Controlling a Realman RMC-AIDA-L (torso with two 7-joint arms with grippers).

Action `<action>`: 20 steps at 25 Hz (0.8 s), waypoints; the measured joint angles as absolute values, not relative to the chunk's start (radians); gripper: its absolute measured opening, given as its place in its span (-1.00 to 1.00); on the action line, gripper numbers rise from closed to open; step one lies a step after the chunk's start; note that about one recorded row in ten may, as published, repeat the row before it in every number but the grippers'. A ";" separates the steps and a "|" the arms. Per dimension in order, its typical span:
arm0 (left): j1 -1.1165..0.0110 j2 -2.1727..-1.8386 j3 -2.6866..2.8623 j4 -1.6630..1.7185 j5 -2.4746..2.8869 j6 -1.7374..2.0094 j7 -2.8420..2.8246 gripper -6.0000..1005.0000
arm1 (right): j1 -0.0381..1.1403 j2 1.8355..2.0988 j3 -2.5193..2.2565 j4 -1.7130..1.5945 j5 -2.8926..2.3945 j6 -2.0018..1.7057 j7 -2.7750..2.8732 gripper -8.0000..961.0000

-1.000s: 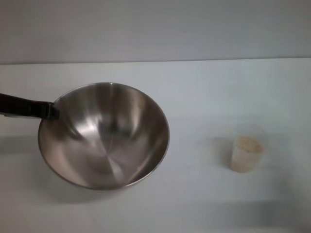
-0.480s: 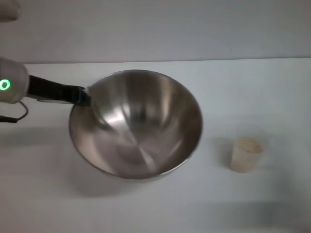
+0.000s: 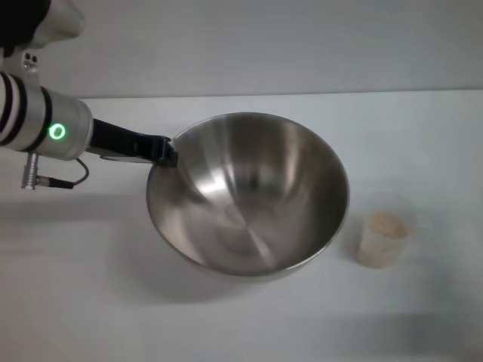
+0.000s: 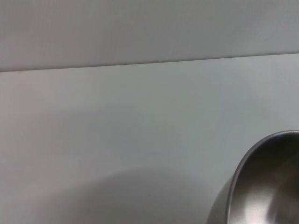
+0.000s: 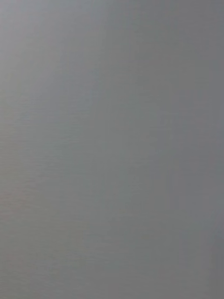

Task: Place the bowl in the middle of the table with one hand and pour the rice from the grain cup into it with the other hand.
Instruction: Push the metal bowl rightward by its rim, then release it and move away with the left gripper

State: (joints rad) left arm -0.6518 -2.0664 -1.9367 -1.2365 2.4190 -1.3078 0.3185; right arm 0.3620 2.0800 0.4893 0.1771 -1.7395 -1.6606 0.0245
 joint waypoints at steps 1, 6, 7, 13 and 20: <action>-0.653 -2.067 -1.932 -1.229 2.417 -1.301 0.319 -0.90 | 0.362 2.080 0.489 0.177 -1.740 -1.661 0.025 0.11; -0.654 -2.068 -1.910 -1.202 2.407 -1.269 0.319 -0.90 | 0.362 2.080 0.489 0.173 -1.740 -1.661 0.025 0.11; -0.653 -2.068 -1.907 -1.200 2.407 -1.263 0.319 -0.90 | 0.363 2.080 0.489 0.173 -1.740 -1.661 0.025 0.11; -0.647 -2.069 -1.859 -1.182 2.401 -1.207 0.307 -0.90 | 0.364 2.080 0.489 0.172 -1.739 -1.661 0.025 0.11; -0.653 -2.069 -1.845 -1.151 2.392 -1.182 0.313 -0.90 | 0.362 2.080 0.489 0.172 -1.740 -1.664 0.025 0.11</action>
State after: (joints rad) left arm -0.6535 -2.0692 -1.8451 -1.1510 2.3919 -1.1824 0.3130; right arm 0.3616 2.0800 0.4893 0.1718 -1.7396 -1.6641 0.0246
